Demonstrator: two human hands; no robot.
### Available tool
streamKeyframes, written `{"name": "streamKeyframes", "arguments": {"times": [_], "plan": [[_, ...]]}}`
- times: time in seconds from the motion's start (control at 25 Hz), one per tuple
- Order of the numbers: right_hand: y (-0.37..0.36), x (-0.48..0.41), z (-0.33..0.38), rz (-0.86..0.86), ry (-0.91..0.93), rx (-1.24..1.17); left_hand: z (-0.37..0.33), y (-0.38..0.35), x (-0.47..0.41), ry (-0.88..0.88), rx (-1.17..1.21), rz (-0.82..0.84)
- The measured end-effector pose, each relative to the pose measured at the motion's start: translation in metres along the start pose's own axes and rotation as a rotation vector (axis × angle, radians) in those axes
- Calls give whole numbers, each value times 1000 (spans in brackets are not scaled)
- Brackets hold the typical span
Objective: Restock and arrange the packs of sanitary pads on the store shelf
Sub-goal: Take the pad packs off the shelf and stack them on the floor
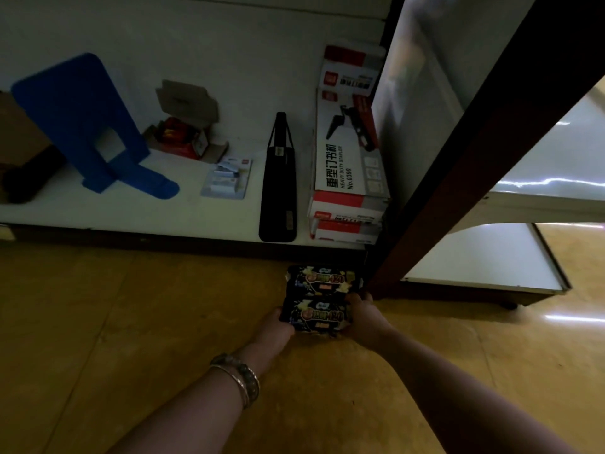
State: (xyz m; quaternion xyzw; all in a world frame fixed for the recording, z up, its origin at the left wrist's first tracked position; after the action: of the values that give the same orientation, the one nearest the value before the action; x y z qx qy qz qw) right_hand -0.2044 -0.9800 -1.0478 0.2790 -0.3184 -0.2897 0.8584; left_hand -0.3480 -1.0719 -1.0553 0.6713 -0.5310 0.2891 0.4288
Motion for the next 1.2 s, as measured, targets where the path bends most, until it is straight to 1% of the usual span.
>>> {"name": "streamKeyframes", "arguments": {"times": [0.16, 0.32, 0.4, 0.48, 0.6, 0.72, 0.8, 0.88, 1.0, 1.04, 1.12, 1.2], "plan": [[2, -3, -10, 16, -137, 31, 2, -1, -7, -4, 10, -9], [0, -6, -9, 36, -136, 39, 4, 1, -9, 2, 12, -15], [2, -8, -10, 58, -129, 90, 3, 3, -10, 1, -3, -43], [8, -11, -9, 67, -130, 180, -4, 6, -5, -36, -22, -104], [23, -10, 14, -14, -96, 286, -21, 12, 11, -134, -65, -211], [51, 9, 67, -148, -18, 282, -32, 15, 41, -172, -30, -191], [72, 32, 110, -240, 51, 232, -40, 20, 73, -186, -52, -187], [96, 56, 152, -339, 138, 105, -55, 31, 112, -205, -73, -200], [138, 86, 210, -427, 228, -85, -93, 66, 187, -288, 136, -197], [153, 95, 228, -442, 243, -135, -108, 83, 215, -305, 179, -227], [187, 115, 261, -492, 249, -245, -136, 112, 265, -354, 231, -261], [222, 138, 297, -548, 269, -339, -162, 130, 312, -403, 258, -239]]}}
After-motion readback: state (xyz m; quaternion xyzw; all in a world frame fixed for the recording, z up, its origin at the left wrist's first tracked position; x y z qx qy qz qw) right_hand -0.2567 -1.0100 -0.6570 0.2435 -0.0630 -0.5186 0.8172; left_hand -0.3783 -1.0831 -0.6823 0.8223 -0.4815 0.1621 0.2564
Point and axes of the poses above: each hand's wrist, its own x-axis away from the middle knuckle, its own y-axis out of the back of the hand, z = x × y, the point moved 8 cm from there along -x, towards the middle knuckle, and after that the axes turned 11 degrees about y, right-handed, at the moved point
